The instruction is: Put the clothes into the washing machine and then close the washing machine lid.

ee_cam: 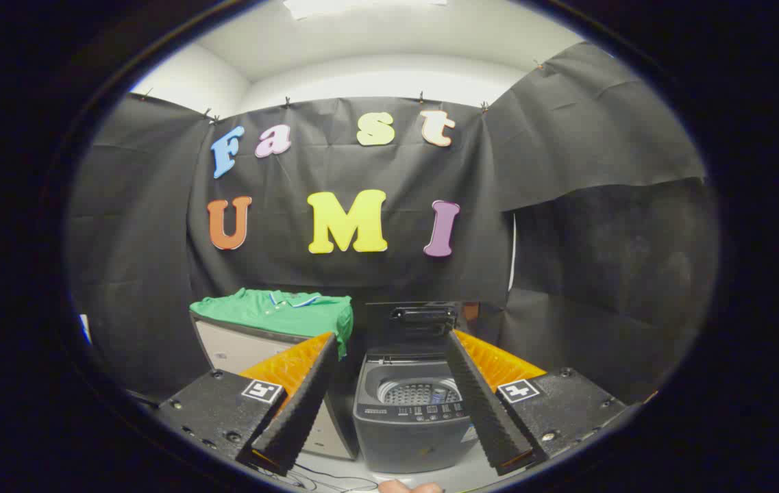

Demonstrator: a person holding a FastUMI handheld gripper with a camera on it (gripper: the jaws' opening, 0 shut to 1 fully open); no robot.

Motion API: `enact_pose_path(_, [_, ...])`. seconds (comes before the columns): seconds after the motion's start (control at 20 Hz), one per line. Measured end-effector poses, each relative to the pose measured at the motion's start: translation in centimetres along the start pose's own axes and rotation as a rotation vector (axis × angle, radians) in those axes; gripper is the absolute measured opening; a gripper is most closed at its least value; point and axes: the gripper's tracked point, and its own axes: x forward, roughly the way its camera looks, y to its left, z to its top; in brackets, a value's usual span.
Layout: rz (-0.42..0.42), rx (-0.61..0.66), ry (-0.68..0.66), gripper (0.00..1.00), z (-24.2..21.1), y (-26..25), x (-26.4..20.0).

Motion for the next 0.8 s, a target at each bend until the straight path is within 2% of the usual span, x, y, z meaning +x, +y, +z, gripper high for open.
enact_pose_path(0.5, [-0.001,0.0,0.047,0.99,-3.2,-1.2,0.0])
enact_pose_path(0.8, [-0.017,0.0,0.041,0.99,-2.9,-1.1,-1.2])
